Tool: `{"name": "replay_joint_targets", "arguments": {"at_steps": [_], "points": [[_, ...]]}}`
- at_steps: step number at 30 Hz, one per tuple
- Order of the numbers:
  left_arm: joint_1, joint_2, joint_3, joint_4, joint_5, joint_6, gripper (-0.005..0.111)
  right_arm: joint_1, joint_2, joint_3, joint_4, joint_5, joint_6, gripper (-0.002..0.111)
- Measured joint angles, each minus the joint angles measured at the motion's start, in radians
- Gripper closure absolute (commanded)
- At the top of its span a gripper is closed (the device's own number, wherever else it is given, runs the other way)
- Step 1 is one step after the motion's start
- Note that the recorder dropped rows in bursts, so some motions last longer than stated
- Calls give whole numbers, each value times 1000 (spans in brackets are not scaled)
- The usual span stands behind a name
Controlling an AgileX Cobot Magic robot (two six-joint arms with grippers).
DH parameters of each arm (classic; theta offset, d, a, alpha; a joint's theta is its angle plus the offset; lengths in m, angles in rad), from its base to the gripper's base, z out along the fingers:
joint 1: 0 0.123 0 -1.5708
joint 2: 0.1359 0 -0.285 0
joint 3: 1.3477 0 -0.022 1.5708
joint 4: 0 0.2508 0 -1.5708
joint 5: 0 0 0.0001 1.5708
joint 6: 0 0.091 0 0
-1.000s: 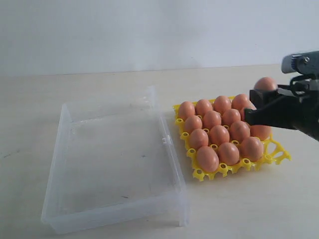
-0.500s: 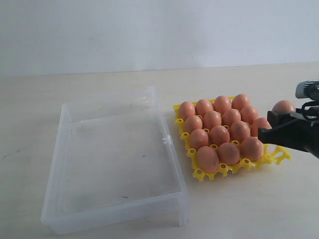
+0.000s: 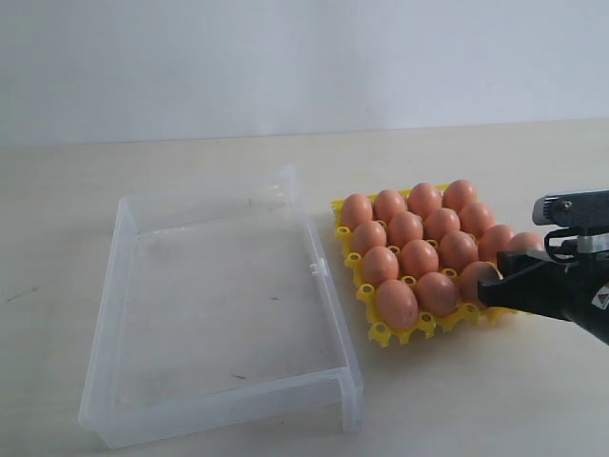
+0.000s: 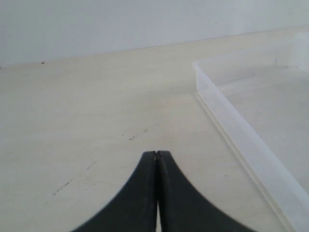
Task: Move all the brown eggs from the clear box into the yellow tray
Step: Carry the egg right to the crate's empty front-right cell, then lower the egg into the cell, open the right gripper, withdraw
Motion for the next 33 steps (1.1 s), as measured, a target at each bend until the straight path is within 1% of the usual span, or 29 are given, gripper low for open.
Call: {"name": "replay_joint_targets", "arguments": {"at_steps": [9,11,13,14,19,20,21,25,29,32,33], "points": [[0,0,0,0,0,0,107,-4,49,-26,4,-7,-27,108],[0,0,0,0,0,0,107,-4,52,-26,4,-7,-31,106],[0,0,0,0,0,0,107,-4,53,-26,8,-7,-42,98],[0,0,0,0,0,0,107,-4,54,-26,8,-7,-42,91],[0,0,0,0,0,0,107,-4,55,-26,12,5,-46,51],[0,0,0,0,0,0,107,-4,55,-26,12,11,-46,46],[0,0,0,0,0,0,107,-4,55,-26,14,13,-46,44],[0,0,0,0,0,0,107,-7,55,-28,22,14,-63,45],[0,0,0,0,0,0,107,-7,-17,-28,28,47,-125,49],[0,0,0,0,0,0,107,-7,-144,-28,81,81,-204,58],[0,0,0,0,0,0,107,-7,-191,-28,106,87,-222,65]]}}
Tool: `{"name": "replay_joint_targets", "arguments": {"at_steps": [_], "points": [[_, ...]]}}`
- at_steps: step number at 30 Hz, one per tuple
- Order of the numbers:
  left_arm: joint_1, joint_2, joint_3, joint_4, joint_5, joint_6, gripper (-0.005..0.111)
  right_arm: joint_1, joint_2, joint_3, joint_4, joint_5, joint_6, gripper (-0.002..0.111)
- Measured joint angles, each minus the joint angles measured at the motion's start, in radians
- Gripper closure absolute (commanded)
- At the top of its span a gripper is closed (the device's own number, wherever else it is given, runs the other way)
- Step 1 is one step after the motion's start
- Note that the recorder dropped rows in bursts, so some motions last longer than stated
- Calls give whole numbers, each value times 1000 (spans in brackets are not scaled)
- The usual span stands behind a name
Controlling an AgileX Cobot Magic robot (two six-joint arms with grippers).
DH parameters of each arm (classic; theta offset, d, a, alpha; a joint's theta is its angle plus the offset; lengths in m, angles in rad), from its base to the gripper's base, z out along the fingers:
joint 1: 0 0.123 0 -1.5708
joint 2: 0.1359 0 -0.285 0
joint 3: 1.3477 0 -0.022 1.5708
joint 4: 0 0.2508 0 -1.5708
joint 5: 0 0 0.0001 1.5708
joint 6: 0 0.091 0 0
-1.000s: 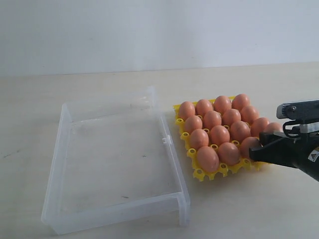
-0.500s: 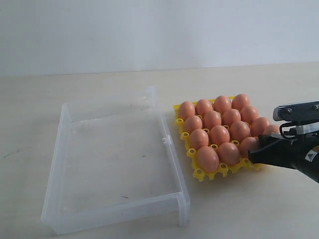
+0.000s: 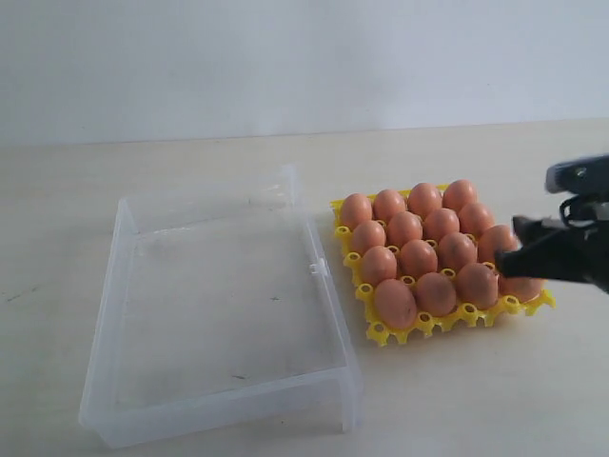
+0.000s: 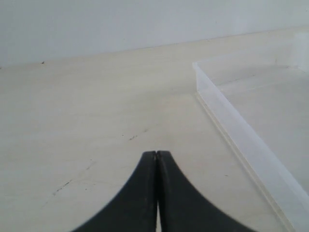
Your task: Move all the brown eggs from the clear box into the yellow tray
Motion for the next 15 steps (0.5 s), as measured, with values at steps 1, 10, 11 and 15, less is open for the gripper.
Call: {"name": "replay_joint_targets", "arguments": {"at_steps": [1,10,11,15], "points": [[0,0,0,0,0,0,107,0,-65,0,18,0,-18,82],[0,0,0,0,0,0,107,0,-917,73,-89,284,66,108],[0,0,0,0,0,0,107,0,-986,138,-123,227,162,108],[0,0,0,0,0,0,107,0,-1143,287,-124,136,244,108]]}}
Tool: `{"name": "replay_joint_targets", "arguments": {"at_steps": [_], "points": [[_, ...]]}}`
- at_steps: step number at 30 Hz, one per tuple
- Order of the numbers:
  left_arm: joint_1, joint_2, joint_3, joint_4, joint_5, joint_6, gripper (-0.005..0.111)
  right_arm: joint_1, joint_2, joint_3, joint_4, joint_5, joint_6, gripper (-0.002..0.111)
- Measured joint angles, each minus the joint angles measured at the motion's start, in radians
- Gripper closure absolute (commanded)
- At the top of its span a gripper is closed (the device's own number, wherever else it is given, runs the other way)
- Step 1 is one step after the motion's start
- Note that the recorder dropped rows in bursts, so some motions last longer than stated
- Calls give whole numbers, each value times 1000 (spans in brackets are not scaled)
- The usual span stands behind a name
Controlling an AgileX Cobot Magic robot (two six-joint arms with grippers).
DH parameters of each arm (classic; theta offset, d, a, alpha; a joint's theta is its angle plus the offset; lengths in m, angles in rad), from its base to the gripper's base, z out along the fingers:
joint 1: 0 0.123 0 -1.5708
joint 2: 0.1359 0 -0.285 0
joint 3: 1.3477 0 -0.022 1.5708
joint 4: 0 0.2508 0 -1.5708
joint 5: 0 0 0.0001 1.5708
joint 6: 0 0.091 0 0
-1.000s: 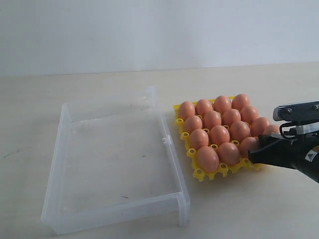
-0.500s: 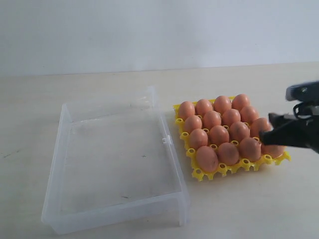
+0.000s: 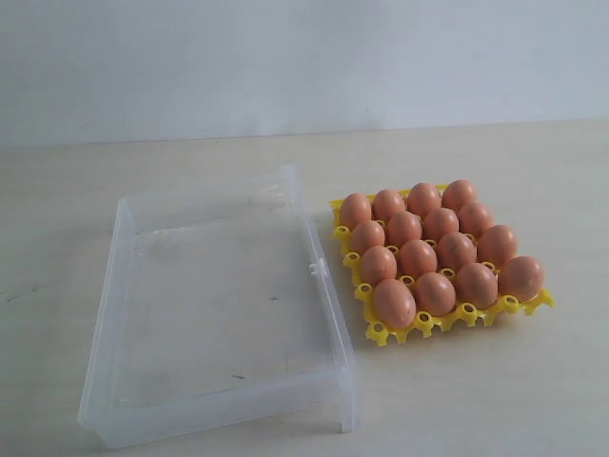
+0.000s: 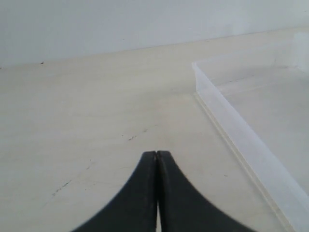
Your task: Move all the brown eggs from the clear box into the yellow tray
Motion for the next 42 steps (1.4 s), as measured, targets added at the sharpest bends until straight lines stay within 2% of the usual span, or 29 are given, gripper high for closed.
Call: {"name": "replay_joint_targets", "arguments": {"at_steps": [4,19,24,26,33,42], "points": [[0,0,0,0,0,0,107,0,-58,3,41,-4,8,108],[0,0,0,0,0,0,107,0,-62,3,44,11,18,108],[0,0,0,0,0,0,107,-3,-102,3,44,38,-116,108],[0,0,0,0,0,0,107,-14,-151,3,44,94,-140,108],[0,0,0,0,0,0,107,-65,-353,3,57,452,-157,108],[0,0,0,0,0,0,107,-137,-373,3,60,675,-157,108]]}}
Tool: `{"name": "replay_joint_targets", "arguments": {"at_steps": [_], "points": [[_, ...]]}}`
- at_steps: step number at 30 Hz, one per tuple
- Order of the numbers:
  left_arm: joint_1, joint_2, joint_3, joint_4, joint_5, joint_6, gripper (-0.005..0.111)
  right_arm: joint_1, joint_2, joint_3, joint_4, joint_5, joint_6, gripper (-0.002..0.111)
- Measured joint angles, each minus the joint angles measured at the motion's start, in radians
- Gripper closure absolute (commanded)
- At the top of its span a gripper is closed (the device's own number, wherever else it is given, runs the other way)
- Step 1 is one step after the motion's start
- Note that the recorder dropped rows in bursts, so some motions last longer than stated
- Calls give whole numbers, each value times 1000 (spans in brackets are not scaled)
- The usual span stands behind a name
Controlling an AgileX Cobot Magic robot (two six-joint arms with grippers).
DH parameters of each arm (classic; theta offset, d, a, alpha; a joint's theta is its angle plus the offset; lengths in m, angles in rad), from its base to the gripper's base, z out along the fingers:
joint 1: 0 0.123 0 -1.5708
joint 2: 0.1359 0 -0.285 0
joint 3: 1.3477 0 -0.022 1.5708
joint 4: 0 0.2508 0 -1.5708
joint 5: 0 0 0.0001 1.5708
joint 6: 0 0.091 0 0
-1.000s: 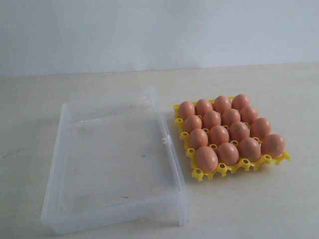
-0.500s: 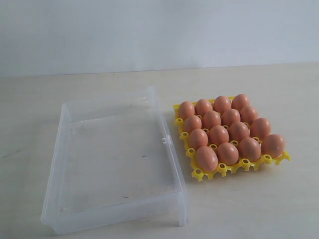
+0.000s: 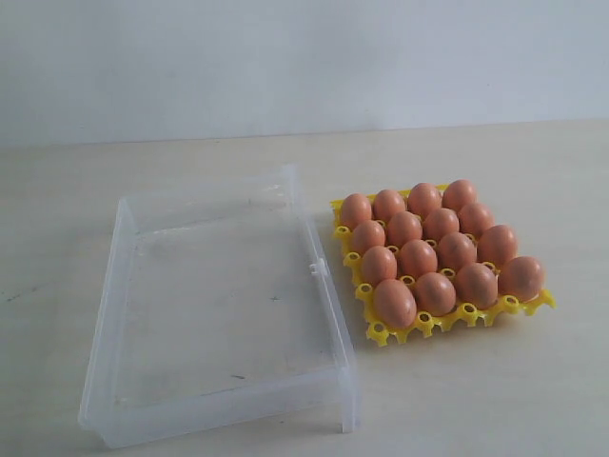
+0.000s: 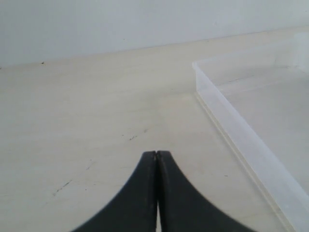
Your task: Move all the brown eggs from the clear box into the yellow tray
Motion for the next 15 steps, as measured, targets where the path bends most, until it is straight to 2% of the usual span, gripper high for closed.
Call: {"name": "replay_joint_targets", "arguments": {"at_steps": [15], "points": [[0,0,0,0,0,0,107,-2,0,0,3,77,33,108]]}}
